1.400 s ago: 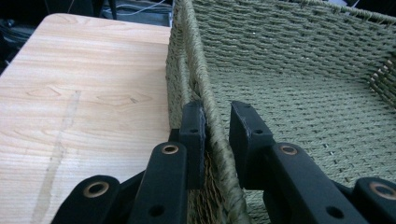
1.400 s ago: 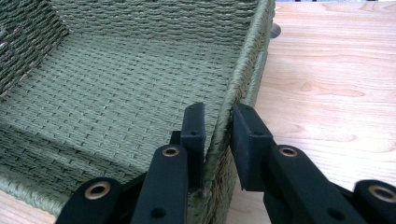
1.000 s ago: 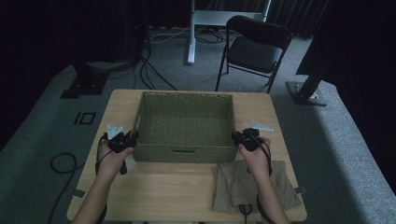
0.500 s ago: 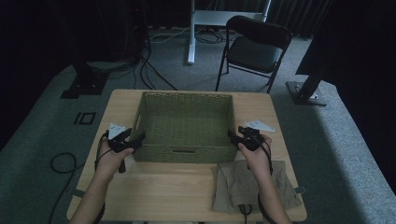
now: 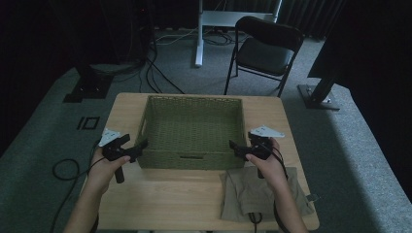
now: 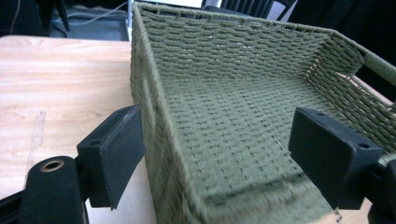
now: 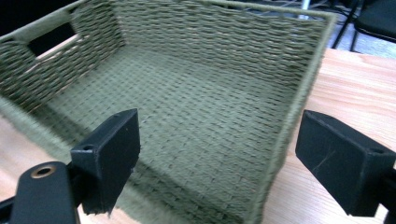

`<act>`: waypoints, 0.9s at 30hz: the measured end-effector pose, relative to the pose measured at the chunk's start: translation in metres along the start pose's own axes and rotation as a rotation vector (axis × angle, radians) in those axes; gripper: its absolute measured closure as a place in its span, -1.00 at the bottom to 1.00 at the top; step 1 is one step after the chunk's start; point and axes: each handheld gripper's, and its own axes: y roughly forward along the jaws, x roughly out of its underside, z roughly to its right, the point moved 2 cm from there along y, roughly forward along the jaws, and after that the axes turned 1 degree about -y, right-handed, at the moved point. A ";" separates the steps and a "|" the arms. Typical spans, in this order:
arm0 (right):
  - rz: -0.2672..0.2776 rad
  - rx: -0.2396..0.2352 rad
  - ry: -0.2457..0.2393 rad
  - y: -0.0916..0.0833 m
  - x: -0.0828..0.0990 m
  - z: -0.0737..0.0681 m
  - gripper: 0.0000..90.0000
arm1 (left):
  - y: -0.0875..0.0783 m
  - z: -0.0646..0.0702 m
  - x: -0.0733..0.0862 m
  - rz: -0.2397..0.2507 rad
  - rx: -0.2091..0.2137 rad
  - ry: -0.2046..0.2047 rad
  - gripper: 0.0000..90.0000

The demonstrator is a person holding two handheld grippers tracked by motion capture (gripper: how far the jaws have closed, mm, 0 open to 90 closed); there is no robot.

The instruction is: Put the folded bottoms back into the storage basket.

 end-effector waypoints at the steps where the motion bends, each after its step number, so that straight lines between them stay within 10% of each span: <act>1: -0.004 0.006 -0.011 -0.001 0.000 -0.001 -0.70 | -0.003 0.000 0.001 -0.001 -0.001 0.000 -0.58; 15: 0.005 0.065 0.002 -0.018 0.014 0.012 -0.72 | -0.040 0.011 0.021 0.043 0.028 0.023 -0.58; 27: -0.005 0.091 0.006 -0.032 0.036 0.025 -0.73 | -0.039 0.039 0.045 0.006 0.112 0.052 -0.56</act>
